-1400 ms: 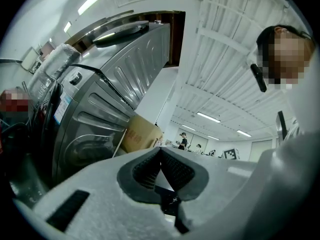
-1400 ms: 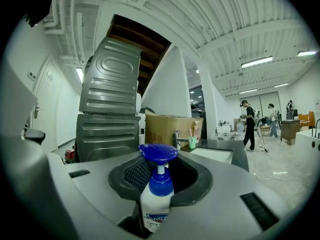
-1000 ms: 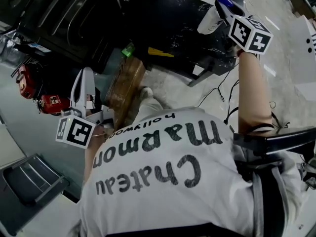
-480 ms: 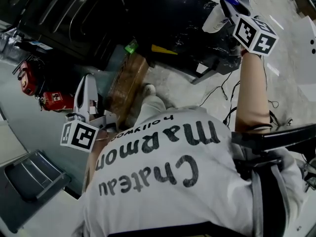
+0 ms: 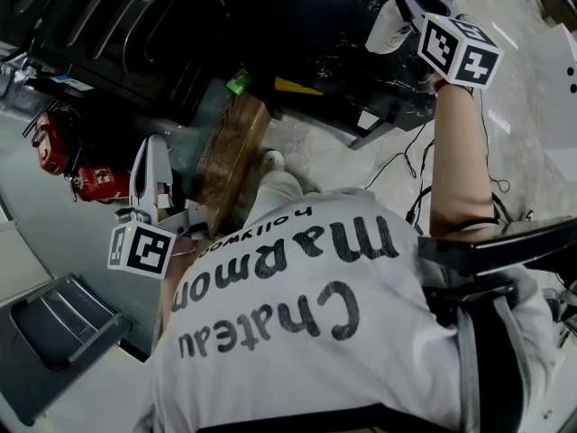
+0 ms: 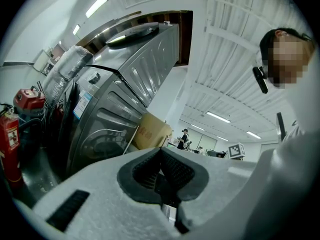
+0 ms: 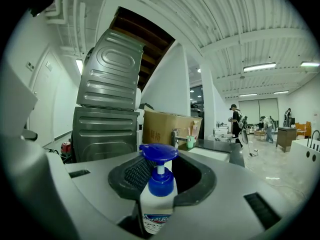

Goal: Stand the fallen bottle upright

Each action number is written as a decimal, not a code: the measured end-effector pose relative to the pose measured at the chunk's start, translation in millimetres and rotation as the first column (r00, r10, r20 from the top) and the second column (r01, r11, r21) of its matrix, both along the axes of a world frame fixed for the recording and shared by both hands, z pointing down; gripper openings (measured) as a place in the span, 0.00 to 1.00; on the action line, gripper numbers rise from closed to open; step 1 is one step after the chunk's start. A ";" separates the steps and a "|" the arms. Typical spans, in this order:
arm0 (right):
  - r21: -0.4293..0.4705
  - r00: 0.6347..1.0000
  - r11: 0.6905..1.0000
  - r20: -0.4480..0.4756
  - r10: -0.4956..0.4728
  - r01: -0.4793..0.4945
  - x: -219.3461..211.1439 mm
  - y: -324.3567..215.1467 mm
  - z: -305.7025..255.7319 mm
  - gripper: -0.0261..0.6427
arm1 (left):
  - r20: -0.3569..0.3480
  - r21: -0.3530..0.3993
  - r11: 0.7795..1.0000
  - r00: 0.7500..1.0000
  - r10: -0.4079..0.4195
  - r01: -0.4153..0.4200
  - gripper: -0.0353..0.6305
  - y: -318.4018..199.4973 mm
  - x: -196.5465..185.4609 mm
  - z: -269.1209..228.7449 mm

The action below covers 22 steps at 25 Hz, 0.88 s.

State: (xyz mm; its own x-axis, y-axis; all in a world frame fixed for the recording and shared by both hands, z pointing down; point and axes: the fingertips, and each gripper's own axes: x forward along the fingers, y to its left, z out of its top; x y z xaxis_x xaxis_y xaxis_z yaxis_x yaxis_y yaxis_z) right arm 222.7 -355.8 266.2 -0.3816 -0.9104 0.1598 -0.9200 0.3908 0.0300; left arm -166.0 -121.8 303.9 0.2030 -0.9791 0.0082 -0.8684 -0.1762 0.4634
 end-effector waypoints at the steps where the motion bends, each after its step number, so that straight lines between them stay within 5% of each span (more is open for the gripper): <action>1: 0.004 1.000 1.000 -0.014 -0.003 0.003 -1.0 -0.3 -0.8 0.16 | 0.001 0.002 1.000 1.000 0.000 0.000 0.08 0.2 1.0 -0.3; 8: 0.005 1.000 1.000 -0.010 -0.010 0.010 2.1 -3.3 -1.0 0.20 | 0.004 0.008 1.000 1.000 -0.013 0.013 0.08 -0.3 4.5 -3.0; 22: -0.201 0.961 0.975 0.273 -0.042 0.099 -6.2 4.3 11.2 0.34 | -0.004 0.038 0.999 1.000 0.000 0.001 0.08 -7.2 5.9 -8.9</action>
State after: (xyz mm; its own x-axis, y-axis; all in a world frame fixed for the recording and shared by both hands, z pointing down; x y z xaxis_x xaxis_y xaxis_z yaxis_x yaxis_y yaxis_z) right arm 216.5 -351.6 277.4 -0.4984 -0.8360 0.2293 -0.8531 0.4260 -0.3012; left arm -160.2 -129.0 295.0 0.2025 -0.9788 -0.0295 -0.8669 -0.1932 0.4595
